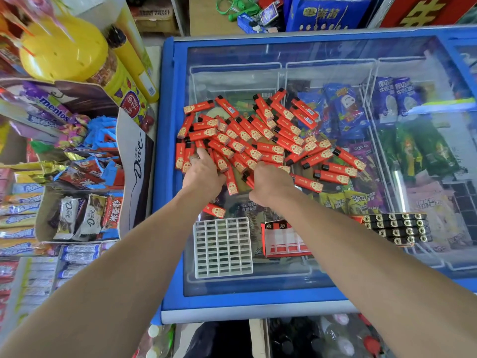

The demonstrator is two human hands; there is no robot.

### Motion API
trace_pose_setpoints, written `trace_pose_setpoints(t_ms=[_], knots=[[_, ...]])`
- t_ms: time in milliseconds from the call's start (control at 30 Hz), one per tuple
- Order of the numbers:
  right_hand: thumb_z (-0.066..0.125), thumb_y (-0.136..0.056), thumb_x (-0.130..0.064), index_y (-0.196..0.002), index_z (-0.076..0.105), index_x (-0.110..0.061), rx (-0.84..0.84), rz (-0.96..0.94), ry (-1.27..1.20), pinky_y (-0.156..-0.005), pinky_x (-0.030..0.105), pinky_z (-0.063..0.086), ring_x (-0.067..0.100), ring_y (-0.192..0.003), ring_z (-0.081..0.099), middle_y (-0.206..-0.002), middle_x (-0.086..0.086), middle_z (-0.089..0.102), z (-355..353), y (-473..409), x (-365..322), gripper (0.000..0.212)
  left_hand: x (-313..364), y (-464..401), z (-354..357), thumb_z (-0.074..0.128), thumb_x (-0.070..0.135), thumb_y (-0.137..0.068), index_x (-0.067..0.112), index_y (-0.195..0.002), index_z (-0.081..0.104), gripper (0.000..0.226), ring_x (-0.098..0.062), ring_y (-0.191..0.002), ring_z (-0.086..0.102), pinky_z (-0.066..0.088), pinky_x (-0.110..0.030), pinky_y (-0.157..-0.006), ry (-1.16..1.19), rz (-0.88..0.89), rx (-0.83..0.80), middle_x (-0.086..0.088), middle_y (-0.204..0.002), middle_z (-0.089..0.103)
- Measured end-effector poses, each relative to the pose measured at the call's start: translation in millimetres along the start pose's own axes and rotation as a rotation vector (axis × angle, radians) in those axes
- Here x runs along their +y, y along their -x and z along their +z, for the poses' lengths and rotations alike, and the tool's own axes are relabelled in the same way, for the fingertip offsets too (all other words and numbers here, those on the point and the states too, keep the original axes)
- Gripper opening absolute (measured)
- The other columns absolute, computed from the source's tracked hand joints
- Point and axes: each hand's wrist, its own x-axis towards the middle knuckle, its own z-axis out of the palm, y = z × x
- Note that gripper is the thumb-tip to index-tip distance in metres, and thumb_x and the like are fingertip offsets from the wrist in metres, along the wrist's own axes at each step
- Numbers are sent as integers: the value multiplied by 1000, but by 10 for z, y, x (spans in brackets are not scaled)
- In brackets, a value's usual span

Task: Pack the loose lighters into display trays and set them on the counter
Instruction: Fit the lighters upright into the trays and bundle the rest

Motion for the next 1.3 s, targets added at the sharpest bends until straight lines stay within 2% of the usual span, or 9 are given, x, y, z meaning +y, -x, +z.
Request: trace_pose_setpoints(t_ms=[300,433,533,600,667,767,900,1100,1300], knots=[[63,-87,-24,-102,49,-16,-79,-37,39,-72,34,43,27,-87,57,-90,0,58,-69,3,127,22,-38,77,-1,49,26,-103,4,-142,31,48,-33,-84,55,44,-41,-64,23,-30,35,-19,-108,60],[49,-92,-23,-118,54,-19,-193,-7,-174,-73,34,45,27,-92,61,-107,4,64,-148,-39,152,27,-44,74,-41,41,7,-101,4,-129,37,29,-36,-88,60,48,-43,-60,217,-49,3,-23,-116,58],[43,-86,-18,-147,44,-24,-226,4,-269,-77,38,55,28,-96,65,-129,5,61,-234,-66,120,61,-52,8,-91,40,3,-96,15,-139,32,45,-28,-78,58,40,-33,-51,395,-91,-17,-17,-108,59],[43,-86,-17,-151,40,-24,-219,30,-362,-75,41,62,27,-86,69,-121,9,65,-277,-61,113,66,-33,-9,-118,41,3,-96,21,-143,33,51,-22,-69,56,38,-30,-49,418,-61,-13,-7,-94,57],[46,-91,-18,-151,40,-21,-202,50,-426,-74,41,62,25,-78,67,-105,9,68,-303,-69,136,61,-5,-23,-138,43,10,-99,19,-137,38,39,-19,-69,55,40,-31,-52,448,-49,8,-2,-87,53],[47,-91,-20,-151,37,-17,-127,103,-462,-84,42,53,24,-96,59,-120,5,57,-332,-132,214,61,27,-86,-122,48,28,-100,17,-123,43,26,-20,-73,58,50,-37,-61,515,-118,19,-3,-89,57],[52,-96,-14,-147,34,-13,10,137,-634,-58,30,40,16,-87,56,-103,2,52,-309,-240,244,54,52,-191,-58,55,58,-95,14,-113,50,48,-16,-68,54,39,-29,-53,477,-156,31,-3,-87,58],[66,-96,-24,-122,53,-15,237,25,-392,-64,37,51,26,-84,63,-109,9,59,-133,-398,84,31,128,-257,-44,70,61,-87,3,-119,56,68,-23,-76,63,42,-29,-54,331,-210,74,-7,-96,67],[66,-95,-13,-118,54,-12,254,17,-153,-62,34,42,30,-89,67,-107,8,66,-75,-408,43,26,271,-229,-46,73,55,-85,4,-120,59,64,-22,-75,69,43,-26,-50,308,-245,10,-8,-97,71]])
